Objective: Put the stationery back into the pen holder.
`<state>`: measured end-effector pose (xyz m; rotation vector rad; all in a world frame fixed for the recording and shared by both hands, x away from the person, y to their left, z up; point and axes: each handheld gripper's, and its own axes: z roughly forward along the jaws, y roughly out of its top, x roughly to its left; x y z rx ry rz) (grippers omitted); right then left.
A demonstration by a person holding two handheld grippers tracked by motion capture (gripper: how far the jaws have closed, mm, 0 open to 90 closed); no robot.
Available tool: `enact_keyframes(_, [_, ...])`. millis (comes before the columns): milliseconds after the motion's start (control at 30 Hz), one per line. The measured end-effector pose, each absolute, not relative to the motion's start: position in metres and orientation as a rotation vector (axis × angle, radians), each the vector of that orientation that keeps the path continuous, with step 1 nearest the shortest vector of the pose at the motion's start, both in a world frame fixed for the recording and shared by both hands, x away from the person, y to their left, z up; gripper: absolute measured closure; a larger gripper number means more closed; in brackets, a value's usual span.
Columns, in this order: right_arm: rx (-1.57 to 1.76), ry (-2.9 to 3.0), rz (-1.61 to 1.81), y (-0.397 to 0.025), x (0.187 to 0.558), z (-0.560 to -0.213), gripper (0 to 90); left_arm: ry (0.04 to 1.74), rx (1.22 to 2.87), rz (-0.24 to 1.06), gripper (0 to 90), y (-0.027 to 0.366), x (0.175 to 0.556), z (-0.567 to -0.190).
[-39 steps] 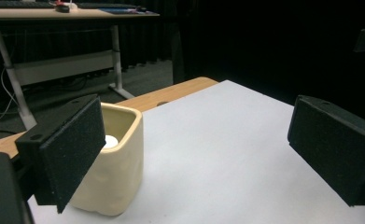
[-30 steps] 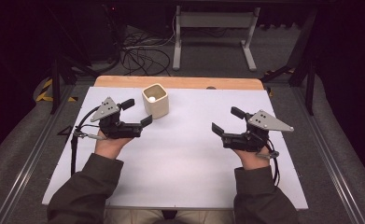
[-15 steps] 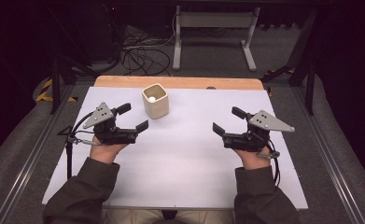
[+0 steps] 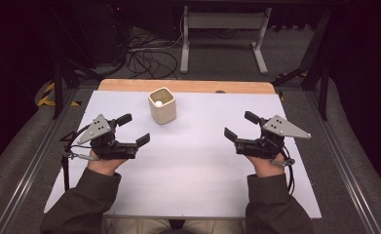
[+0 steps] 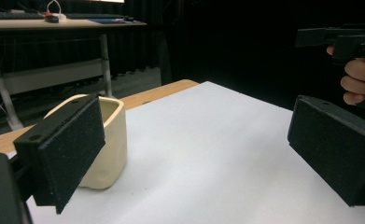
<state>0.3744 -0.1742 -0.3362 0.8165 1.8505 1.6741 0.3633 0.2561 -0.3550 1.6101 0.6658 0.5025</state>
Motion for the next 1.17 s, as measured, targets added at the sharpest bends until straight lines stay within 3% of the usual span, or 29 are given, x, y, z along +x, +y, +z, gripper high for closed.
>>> enact_keyframes(533, [0.817,1.836,1.680,-0.178,0.374,-0.336,9.8,0.690,1.601,0.534,4.5,0.281,0.349,-0.360])
enact_keyframes(1167, [0.824,1.839,1.665,-0.179,0.375,-0.337,9.6,0.678,1.633,0.536,4.3,0.279,0.349,-0.361])
